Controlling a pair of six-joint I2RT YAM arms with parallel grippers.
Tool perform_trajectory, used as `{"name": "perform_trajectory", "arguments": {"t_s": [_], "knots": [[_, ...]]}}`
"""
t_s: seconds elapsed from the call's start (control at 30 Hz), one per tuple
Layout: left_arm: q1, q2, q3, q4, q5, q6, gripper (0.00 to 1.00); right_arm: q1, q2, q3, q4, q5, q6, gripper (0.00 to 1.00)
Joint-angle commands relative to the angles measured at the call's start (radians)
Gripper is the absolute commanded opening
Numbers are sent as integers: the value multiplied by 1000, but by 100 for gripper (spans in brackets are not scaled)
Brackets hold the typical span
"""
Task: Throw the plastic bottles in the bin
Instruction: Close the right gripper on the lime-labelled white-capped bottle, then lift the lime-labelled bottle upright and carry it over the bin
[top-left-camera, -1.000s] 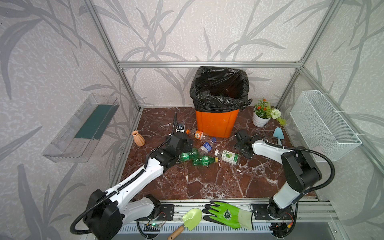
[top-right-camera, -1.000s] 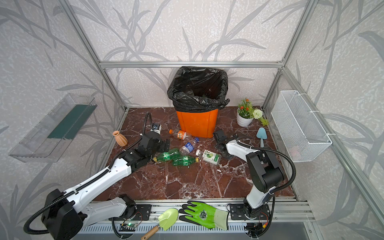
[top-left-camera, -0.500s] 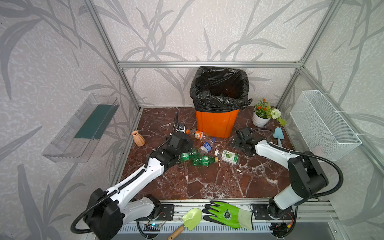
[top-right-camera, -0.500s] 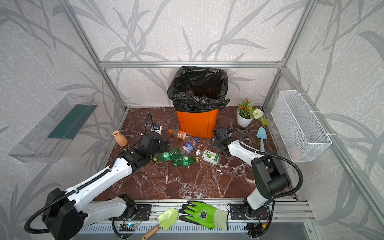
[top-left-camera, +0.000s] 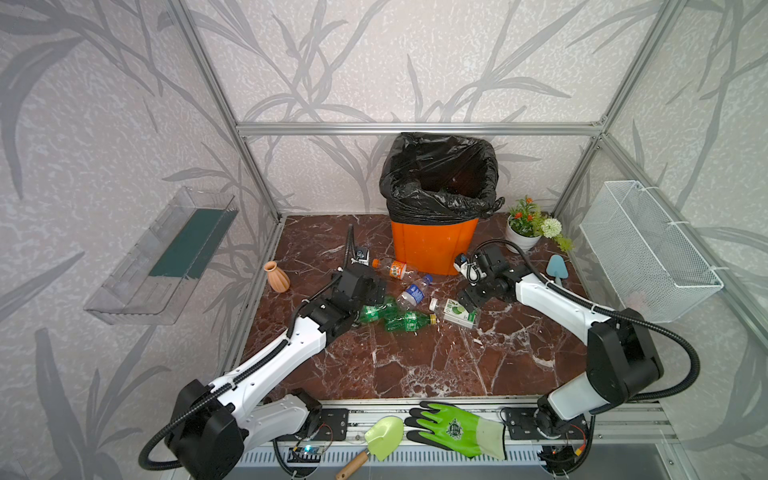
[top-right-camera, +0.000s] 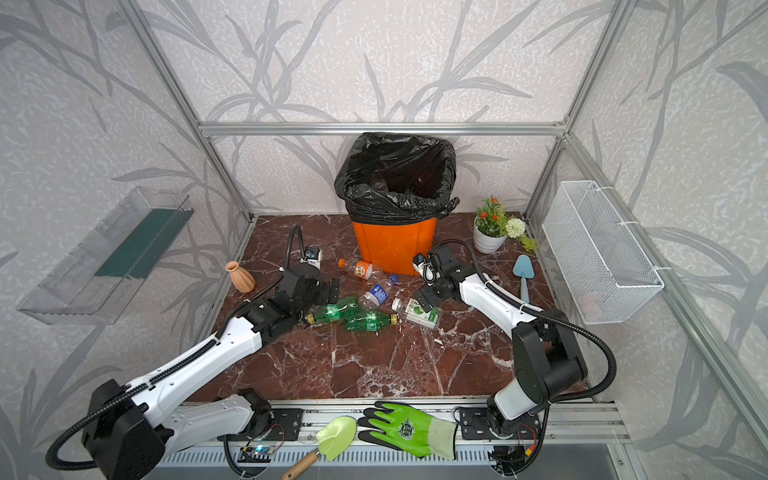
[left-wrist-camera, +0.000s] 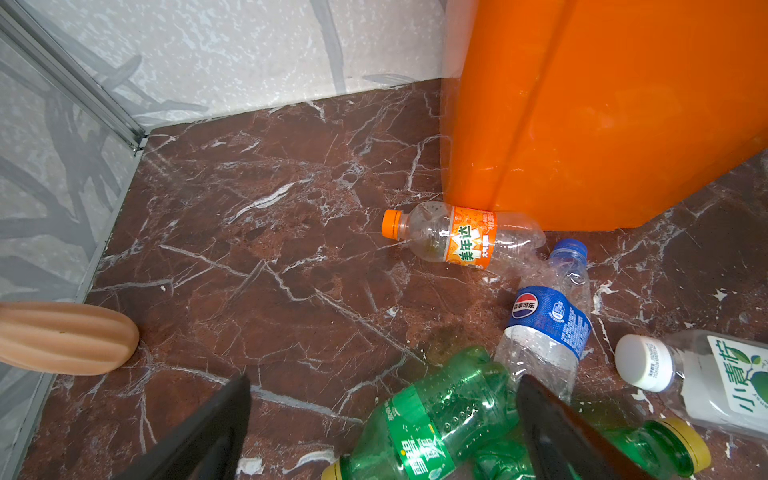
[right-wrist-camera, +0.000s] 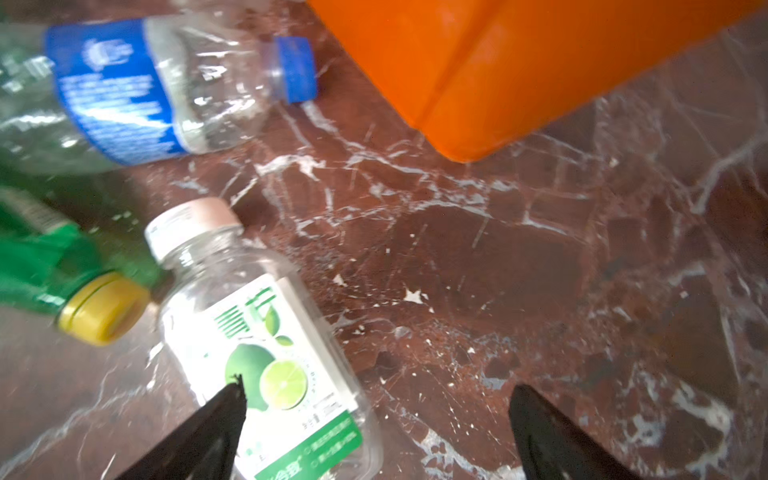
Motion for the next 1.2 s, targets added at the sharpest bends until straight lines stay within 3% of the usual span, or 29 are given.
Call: {"name": "perform_trajectory", "arguments": {"t_s": [0.0, 0.2, 0.47, 0.77, 0.97, 1.1, 1.17], "knots": [[3, -14, 0, -26, -2, -15, 99, -2, -8, 31, -146, -141, -185, 99], [3, -15, 0, -35, -2, -23, 99, 2, 13, 30, -203, -247, -285, 99], [3, -14, 6, -40, -8, -27, 99, 32, 78, 58, -170, -202, -309, 99], [3, -15, 7, -48, -14, -36, 99, 106, 250, 131, -178, -114, -322, 99], [3, -16, 6, -53, -21, -35, 99, 111, 281, 136, -163, -24, -309, 84], [2, -15, 0, -48, -20, -41, 99, 110, 229, 99, -117, 24, -280, 58], [3, -12, 0, -45, -15, -45, 99, 110, 187, 73, -83, 36, -255, 54]]}}
